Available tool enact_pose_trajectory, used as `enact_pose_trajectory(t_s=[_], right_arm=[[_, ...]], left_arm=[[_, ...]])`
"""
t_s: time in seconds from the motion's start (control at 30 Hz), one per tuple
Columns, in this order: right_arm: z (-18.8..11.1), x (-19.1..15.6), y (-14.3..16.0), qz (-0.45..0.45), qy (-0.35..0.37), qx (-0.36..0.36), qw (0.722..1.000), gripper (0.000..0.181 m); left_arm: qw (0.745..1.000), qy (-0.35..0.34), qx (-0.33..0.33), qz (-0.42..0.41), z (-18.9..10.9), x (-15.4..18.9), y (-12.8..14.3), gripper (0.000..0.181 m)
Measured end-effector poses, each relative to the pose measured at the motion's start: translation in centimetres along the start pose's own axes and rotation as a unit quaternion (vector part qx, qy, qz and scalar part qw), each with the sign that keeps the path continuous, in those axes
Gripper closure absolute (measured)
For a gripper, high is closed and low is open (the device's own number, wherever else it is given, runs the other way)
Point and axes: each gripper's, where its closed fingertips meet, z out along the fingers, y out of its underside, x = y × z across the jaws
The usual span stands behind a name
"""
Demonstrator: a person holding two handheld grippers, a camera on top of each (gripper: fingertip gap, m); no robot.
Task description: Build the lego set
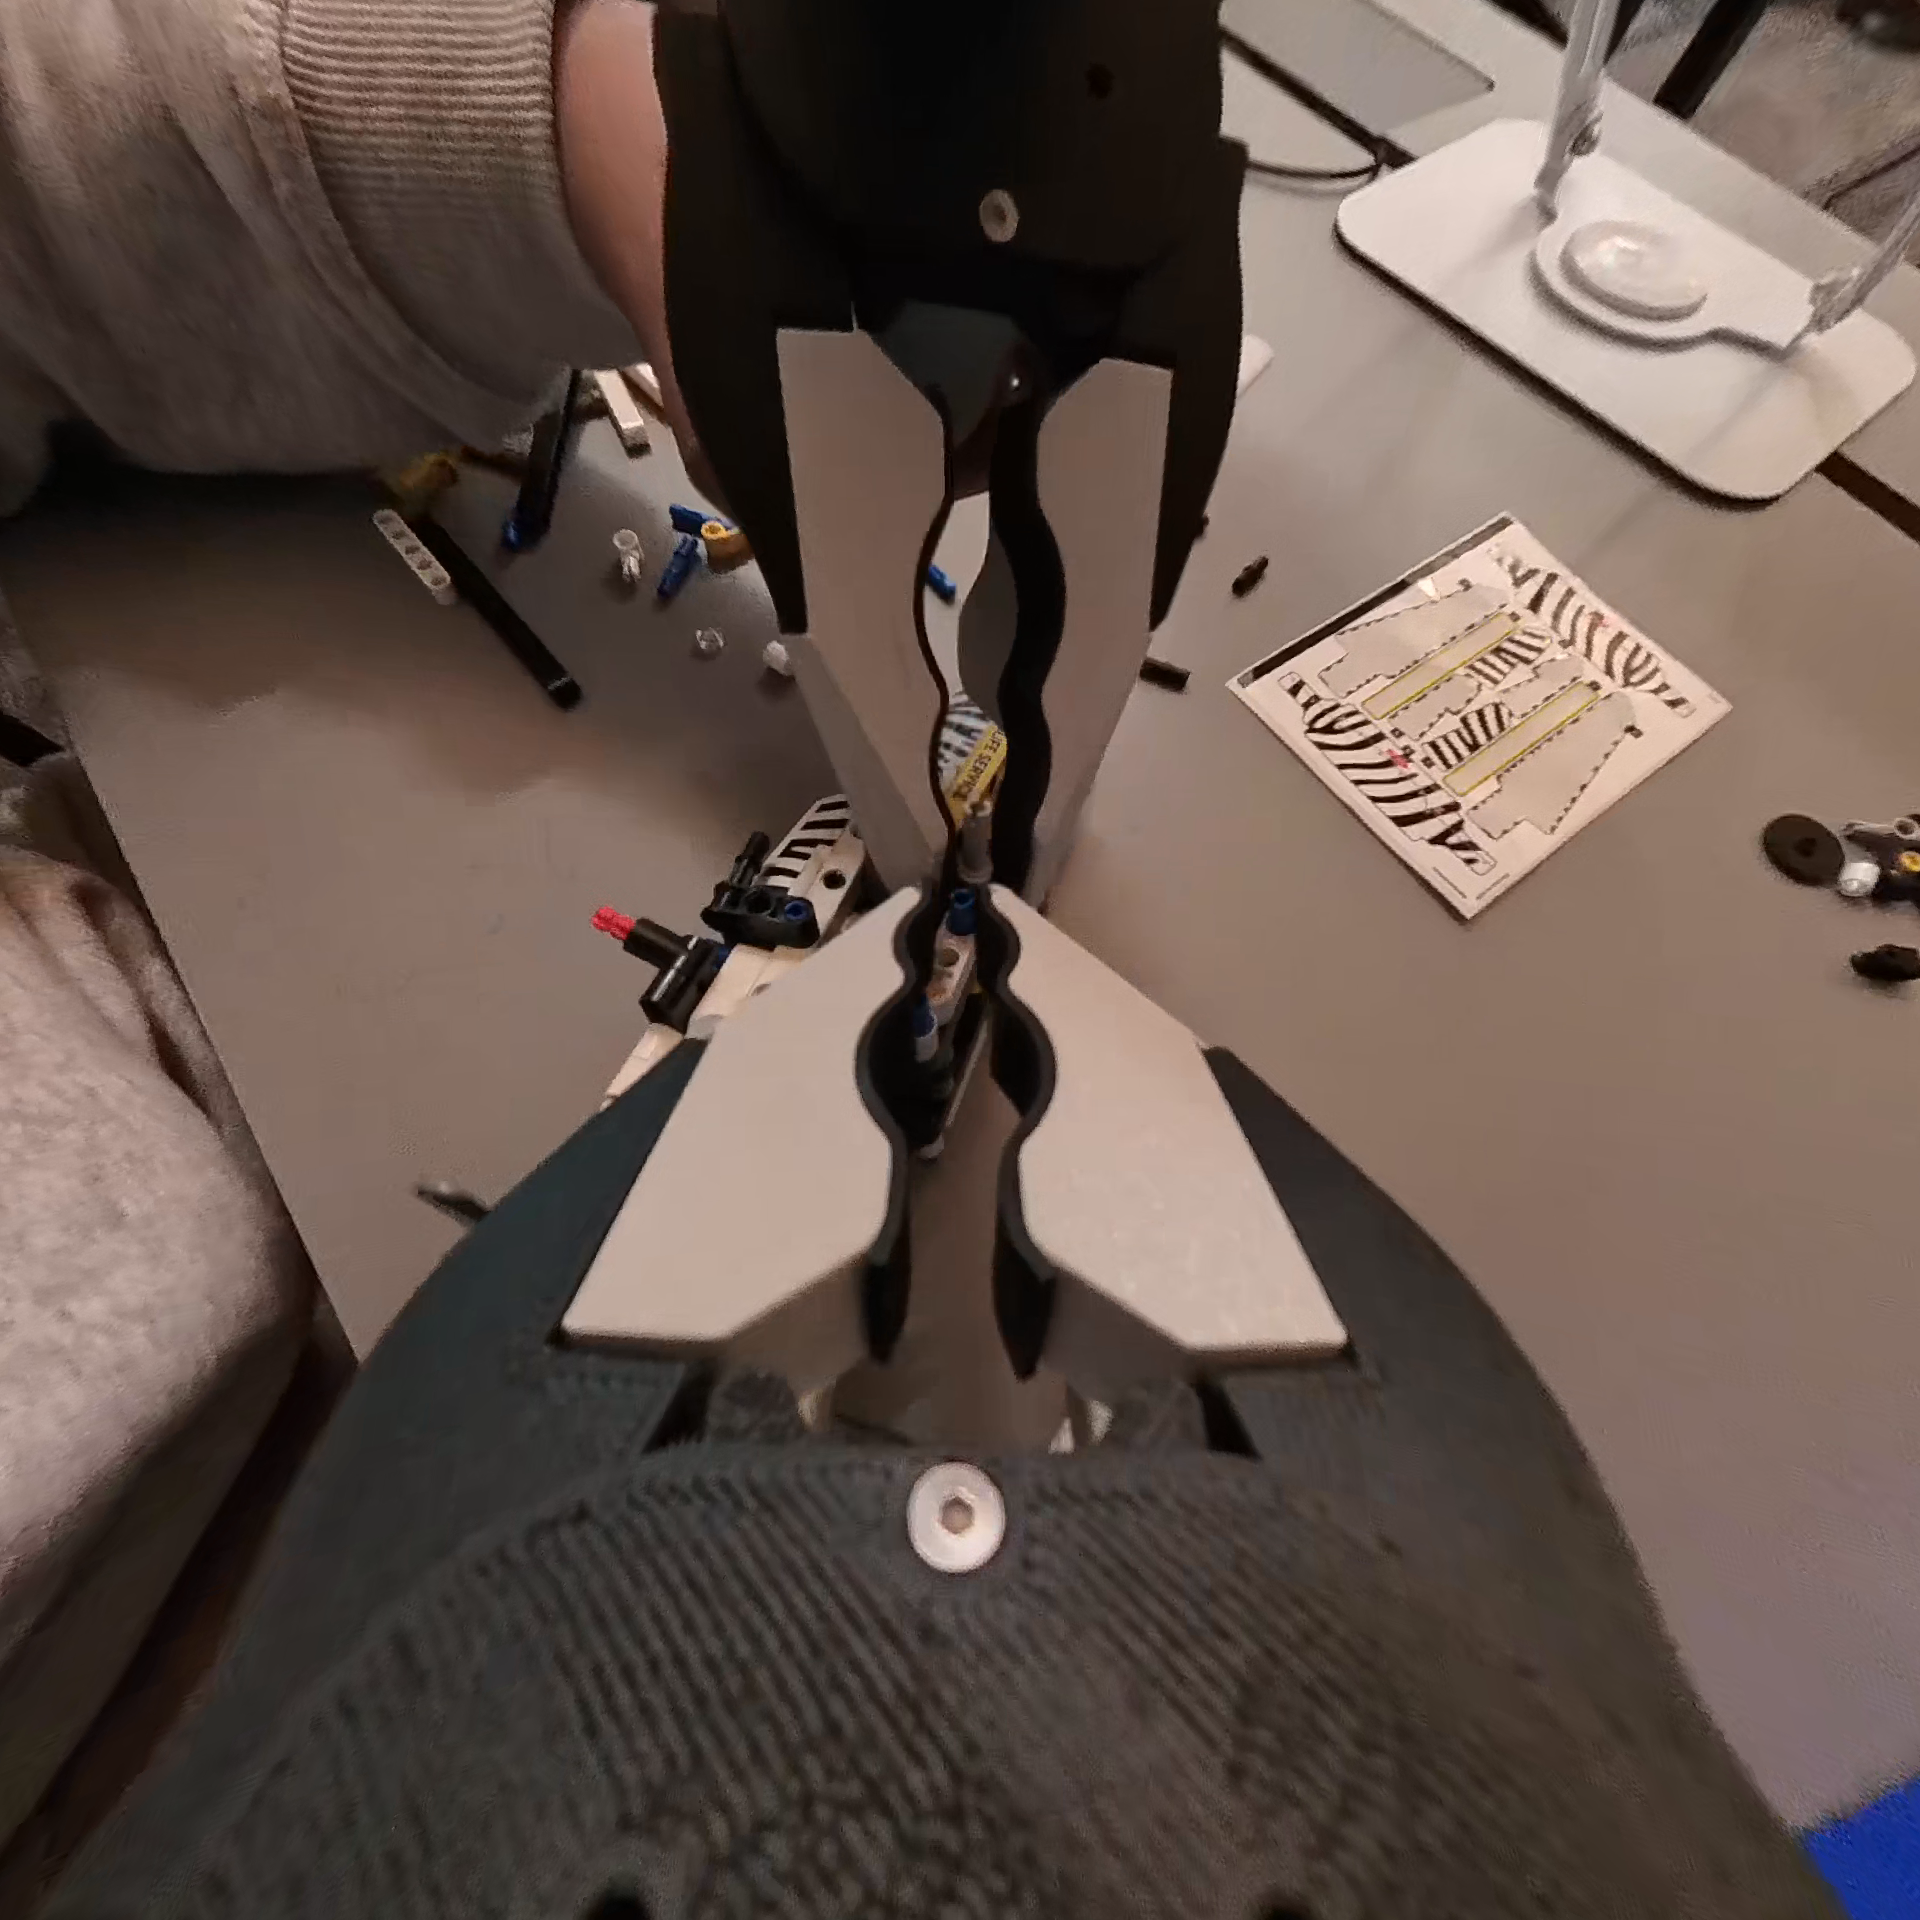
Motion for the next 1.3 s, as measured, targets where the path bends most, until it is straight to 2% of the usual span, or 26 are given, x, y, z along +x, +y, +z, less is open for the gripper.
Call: enact_pose_trajectory(t_s=[0.13, 0.57, 0.73, 0.9, 1.13, 1.3], right_arm=[[0.06, 0.01, 0.14, 0.003, 0.006, -0.042, 0.999, 0.177], [0.24, 0.12, 0.37, 0.007, 0.013, -0.102, 0.995, 0.178], [0.18, 0.41, 0.43, 0.013, 0.013, -0.118, 0.993, 0.167], [0.34, 0.02, 0.42, 0.009, -0.003, -0.123, 0.992, 0.177], [0.49, 0.26, 0.19, 0.010, 0.007, -0.079, 0.997, 0.179], [0.49, 0.31, 0.01, 0.015, 0.034, -0.039, 0.999, 0.179]], left_arm=[[1.000, 0.004, 0.011, 0.002, -0.08, 0.04, 0.02, 0.172], [1.000, 0.001, 0.018, 0.011, -0.10, 0.03, 0.08, 0.172], [1.000, 0.006, 0.026, 0.005, -0.12, 0.08, 0.11, 0.169], [1.000, 0.007, 0.029, 0.007, -0.19, 0.06, 0.15, 0.170], [0.998, 0.015, 0.054, -0.003, -0.30, -0.16, 0.07, 0.173], [0.999, 0.002, 0.039, 0.004, -0.29, -0.24, 0.21, 0.174]])
